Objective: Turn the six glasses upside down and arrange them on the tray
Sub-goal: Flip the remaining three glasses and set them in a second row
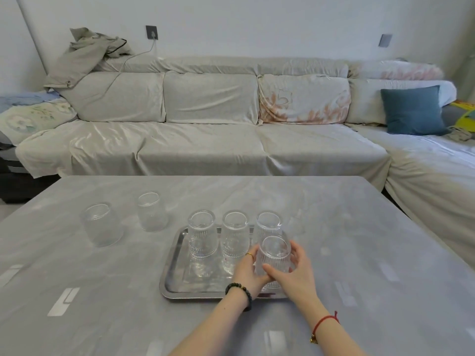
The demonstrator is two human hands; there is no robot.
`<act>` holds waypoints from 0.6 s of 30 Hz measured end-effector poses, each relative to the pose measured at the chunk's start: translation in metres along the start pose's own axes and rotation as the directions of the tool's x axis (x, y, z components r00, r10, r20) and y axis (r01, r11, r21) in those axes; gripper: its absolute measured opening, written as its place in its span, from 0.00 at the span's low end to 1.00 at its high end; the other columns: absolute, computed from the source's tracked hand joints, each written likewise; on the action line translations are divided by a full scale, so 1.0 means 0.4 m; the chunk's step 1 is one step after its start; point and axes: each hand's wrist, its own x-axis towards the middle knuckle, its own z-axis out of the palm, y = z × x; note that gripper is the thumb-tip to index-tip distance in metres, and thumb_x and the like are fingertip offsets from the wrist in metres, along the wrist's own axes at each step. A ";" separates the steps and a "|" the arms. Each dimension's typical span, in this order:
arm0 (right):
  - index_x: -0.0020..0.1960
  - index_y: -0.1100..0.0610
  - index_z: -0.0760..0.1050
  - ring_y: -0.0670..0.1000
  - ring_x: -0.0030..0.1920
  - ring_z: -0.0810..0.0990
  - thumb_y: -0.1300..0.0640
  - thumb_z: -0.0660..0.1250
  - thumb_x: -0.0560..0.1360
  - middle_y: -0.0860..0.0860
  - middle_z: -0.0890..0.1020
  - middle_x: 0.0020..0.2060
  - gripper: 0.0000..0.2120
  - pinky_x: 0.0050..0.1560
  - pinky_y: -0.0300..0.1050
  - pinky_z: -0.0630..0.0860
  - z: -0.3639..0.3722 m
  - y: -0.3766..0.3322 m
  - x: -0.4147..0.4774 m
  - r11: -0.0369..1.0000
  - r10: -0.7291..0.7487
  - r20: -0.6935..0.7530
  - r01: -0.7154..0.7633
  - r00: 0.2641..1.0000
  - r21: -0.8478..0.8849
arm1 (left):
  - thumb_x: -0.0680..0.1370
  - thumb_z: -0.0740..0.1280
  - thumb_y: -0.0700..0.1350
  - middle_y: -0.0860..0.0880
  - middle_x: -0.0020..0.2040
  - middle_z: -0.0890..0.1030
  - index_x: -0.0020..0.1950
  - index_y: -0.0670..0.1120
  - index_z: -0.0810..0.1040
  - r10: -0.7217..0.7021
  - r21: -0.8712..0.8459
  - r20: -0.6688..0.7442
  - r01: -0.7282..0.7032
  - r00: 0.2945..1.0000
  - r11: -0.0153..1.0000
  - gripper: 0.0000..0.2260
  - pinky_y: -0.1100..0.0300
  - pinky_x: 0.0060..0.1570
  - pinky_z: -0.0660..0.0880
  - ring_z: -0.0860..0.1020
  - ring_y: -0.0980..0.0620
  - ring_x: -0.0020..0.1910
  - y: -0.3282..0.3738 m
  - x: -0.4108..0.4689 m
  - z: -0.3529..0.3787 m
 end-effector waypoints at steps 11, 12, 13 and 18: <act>0.65 0.49 0.62 0.46 0.64 0.68 0.61 0.77 0.62 0.45 0.70 0.60 0.38 0.67 0.46 0.65 -0.001 -0.018 -0.017 0.996 -0.069 0.009 0.069 0.998 -0.060 | 0.64 0.75 0.43 0.66 0.59 0.68 0.64 0.56 0.64 -0.027 -0.002 0.046 0.027 0.999 1.000 0.33 0.71 0.59 0.67 0.68 0.74 0.57 -0.008 -0.010 -0.021; 0.66 0.50 0.62 0.44 0.64 0.67 0.59 0.77 0.63 0.44 0.69 0.61 0.37 0.66 0.42 0.64 0.003 -0.031 -0.024 0.990 -0.113 -0.022 0.110 0.993 -0.089 | 0.65 0.75 0.43 0.63 0.62 0.66 0.70 0.50 0.59 -0.049 0.003 0.051 0.049 0.997 0.999 0.37 0.68 0.62 0.66 0.65 0.70 0.61 -0.010 -0.017 -0.034; 0.66 0.49 0.62 0.43 0.63 0.67 0.58 0.76 0.64 0.44 0.69 0.61 0.35 0.65 0.39 0.63 0.009 -0.048 -0.032 0.977 -0.186 -0.049 0.179 0.981 -0.120 | 0.66 0.74 0.43 0.60 0.65 0.64 0.71 0.47 0.57 -0.055 0.029 0.049 0.053 0.997 0.998 0.39 0.68 0.63 0.66 0.64 0.65 0.65 -0.014 -0.025 -0.051; 0.55 0.50 0.73 0.42 0.62 0.69 0.65 0.70 0.68 0.47 0.73 0.59 0.19 0.64 0.34 0.64 0.116 -0.156 -0.061 0.784 -0.575 0.091 0.580 0.813 -0.223 | 0.72 0.69 0.42 0.50 0.66 0.72 0.67 0.48 0.66 0.026 0.061 -0.038 -0.024 0.999 0.998 0.25 0.73 0.60 0.68 0.71 0.60 0.61 -0.023 -0.082 -0.197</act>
